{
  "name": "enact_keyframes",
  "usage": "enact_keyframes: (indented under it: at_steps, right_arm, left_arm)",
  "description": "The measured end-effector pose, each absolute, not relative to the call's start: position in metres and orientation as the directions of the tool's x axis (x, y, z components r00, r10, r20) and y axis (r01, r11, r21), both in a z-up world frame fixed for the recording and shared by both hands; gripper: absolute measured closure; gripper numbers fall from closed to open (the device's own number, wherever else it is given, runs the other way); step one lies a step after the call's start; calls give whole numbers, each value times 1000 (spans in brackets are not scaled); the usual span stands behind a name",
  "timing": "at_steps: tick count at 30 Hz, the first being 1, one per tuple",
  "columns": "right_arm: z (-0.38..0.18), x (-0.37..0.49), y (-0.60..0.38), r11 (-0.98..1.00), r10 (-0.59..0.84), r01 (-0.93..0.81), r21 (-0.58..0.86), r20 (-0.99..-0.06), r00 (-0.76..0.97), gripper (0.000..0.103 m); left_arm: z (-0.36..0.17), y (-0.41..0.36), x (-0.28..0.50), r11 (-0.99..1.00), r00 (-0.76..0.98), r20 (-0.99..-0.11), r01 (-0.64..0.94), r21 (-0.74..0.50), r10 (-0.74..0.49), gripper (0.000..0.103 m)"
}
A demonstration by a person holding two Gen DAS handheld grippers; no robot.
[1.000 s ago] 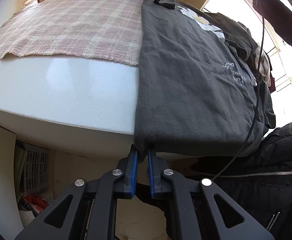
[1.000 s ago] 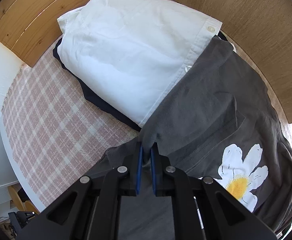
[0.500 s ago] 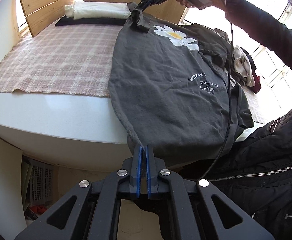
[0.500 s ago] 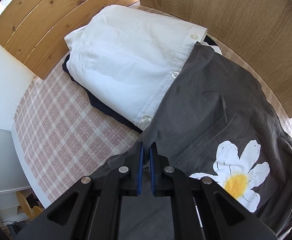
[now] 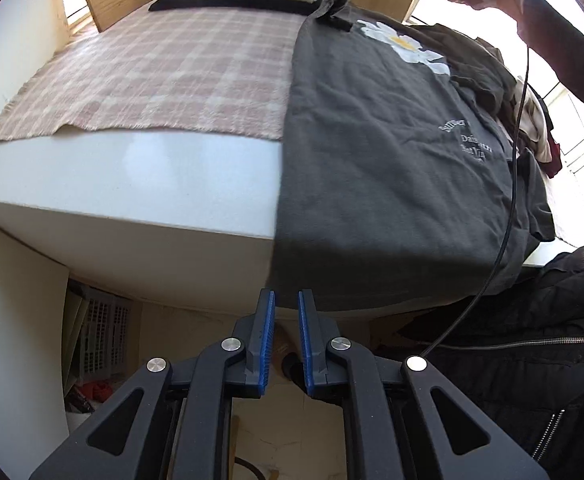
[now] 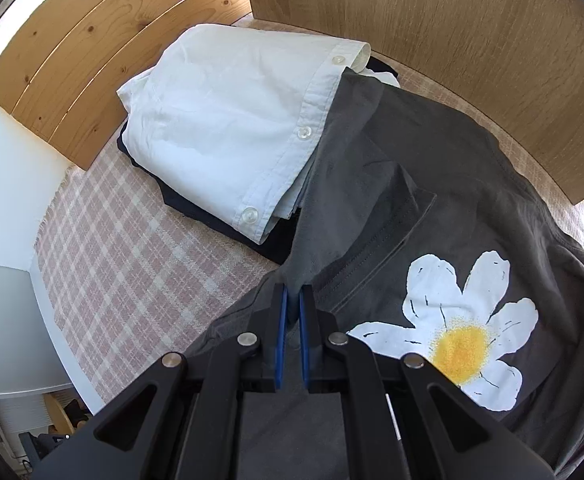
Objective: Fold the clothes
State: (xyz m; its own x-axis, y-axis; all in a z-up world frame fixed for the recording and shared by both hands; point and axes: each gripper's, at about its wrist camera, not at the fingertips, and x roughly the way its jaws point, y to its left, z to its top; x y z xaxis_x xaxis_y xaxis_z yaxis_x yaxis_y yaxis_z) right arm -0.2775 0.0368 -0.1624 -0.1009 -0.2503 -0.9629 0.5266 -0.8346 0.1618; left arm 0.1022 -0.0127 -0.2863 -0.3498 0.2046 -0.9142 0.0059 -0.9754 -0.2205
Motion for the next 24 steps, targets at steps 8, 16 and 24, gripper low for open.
enact_keyframes:
  at_steps: [8,16,24]
  right_arm:
    - [-166,-273,20,-816,-204,568,106,-973,-111,97]
    - [-165,-279,25,-819,-205,563,109,-972,-111,97]
    - [-157,-280,40,-822,-246,552,142,-962,-119,97]
  left_arm:
    - [-306,-13,85,-963,-318,-909,-78,-257,268,59]
    - [-316,-13,79,-951,-287,-907,-103,-292,309,100]
    - [-257,11,111,-959,-370,-885,-155,-239,281,100]
